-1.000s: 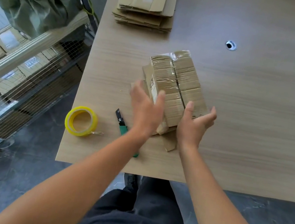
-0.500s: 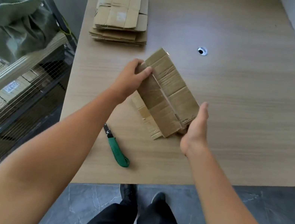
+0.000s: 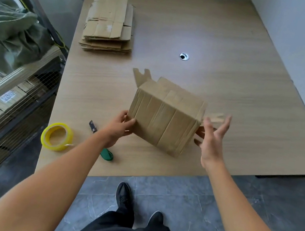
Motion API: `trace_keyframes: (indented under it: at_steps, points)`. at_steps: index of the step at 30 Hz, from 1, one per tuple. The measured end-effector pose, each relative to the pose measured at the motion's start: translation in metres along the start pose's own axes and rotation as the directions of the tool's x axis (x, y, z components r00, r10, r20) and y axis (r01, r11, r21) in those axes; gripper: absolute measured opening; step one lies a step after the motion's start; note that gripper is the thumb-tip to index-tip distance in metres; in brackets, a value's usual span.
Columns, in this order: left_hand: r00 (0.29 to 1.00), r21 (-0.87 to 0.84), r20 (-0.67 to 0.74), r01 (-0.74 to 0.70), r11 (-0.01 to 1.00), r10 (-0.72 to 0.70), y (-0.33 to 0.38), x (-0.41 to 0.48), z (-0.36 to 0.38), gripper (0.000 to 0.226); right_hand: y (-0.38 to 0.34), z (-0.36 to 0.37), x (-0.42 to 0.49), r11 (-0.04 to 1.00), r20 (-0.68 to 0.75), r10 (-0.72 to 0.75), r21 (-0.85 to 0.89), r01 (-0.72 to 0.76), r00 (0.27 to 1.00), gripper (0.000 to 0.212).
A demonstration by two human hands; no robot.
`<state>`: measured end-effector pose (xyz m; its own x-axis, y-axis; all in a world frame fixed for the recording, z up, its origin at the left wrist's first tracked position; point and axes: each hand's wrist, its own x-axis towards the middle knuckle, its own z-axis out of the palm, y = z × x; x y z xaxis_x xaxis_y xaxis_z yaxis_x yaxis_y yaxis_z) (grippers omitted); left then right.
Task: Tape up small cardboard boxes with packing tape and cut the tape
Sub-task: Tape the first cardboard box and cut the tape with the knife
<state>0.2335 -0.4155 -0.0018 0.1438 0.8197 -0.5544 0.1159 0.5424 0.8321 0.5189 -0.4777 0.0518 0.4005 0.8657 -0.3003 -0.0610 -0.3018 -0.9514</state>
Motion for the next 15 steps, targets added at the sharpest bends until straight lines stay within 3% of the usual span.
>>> trace_keyframes:
  at_steps: [3, 5, 6, 7, 9, 12, 14, 15]
  points:
    - [0.993, 0.134, -0.111, -0.022, 0.991, 0.037, -0.022, -0.015, 0.015, 0.032, 0.004, -0.023, -0.009, 0.99, -0.031, -0.033, -0.136, 0.028, 0.999, 0.086]
    - [0.965, 0.235, -0.26, 0.062, 0.97, 0.002, -0.027, -0.019, 0.031, 0.032, 0.007, -0.034, -0.014, 0.964, 0.005, 0.007, -0.266, -0.005, 1.0, 0.071]
    - [0.925, 0.183, -0.375, 0.133, 0.974, -0.056, -0.024, -0.022, 0.04, 0.033, 0.01, -0.036, -0.017, 0.946, 0.011, -0.009, -0.323, 0.012, 1.0, 0.068]
    - [0.866, 0.026, -0.479, 0.177, 0.984, -0.143, -0.018, -0.027, 0.05, 0.031, 0.014, -0.038, -0.02, 0.929, 0.012, -0.047, -0.366, 0.048, 0.999, 0.067]
    - [0.807, -0.325, -0.525, 0.106, 0.94, -0.272, -0.001, -0.038, 0.071, 0.029, 0.021, -0.04, -0.028, 0.894, 0.051, -0.112, -0.431, 0.123, 0.992, 0.069]
    - [0.864, -0.398, -0.451, 0.028, 0.917, -0.223, 0.024, -0.053, 0.101, 0.069, 0.028, -0.035, -0.04, 0.896, 0.151, -0.064, -0.428, 0.123, 0.986, 0.071]
    - [0.872, -0.34, -0.426, 0.091, 0.936, -0.239, 0.043, -0.057, 0.118, 0.105, 0.029, -0.031, -0.048, 0.887, 0.227, -0.005, -0.448, 0.109, 0.974, 0.065]
    - [0.856, -0.267, -0.454, 0.135, 0.954, -0.248, 0.05, -0.055, 0.124, 0.112, 0.028, -0.03, -0.052, 0.851, 0.263, 0.008, -0.508, 0.132, 0.965, 0.058]
